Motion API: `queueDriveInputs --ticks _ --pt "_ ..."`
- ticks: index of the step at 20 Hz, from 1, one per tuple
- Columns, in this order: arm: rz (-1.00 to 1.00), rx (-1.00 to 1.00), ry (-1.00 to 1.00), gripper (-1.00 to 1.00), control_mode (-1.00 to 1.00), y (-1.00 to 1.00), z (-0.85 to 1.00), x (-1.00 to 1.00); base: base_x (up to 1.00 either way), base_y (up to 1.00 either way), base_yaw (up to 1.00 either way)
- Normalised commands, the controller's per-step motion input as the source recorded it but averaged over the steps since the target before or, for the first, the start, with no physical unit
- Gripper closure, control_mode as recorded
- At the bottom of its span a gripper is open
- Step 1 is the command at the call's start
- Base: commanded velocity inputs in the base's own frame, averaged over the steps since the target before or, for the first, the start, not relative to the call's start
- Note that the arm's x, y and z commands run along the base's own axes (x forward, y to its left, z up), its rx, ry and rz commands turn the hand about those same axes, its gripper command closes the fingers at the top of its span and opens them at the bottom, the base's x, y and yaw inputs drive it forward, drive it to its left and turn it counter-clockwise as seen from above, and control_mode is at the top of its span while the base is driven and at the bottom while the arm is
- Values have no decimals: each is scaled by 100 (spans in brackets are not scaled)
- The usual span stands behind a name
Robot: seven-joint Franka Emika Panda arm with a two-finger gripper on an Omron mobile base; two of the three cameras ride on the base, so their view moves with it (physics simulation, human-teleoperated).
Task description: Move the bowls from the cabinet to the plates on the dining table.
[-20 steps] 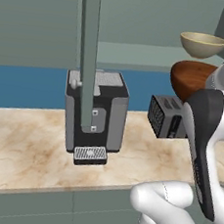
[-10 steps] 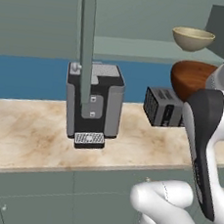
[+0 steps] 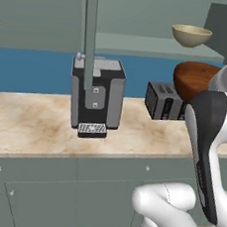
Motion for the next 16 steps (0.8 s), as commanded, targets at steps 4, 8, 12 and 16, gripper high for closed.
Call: queueDriveInputs --ticks 4,8,12,16 --pt "0 0 0 100 100 0 0 0 -52 21 14" --pt "0 0 0 100 100 0 0 0 -52 27 22" --pt "0 0 0 100 100 0 0 0 -35 39 30" --pt "0 0 0 100 100 0 0 0 -19 49 39"
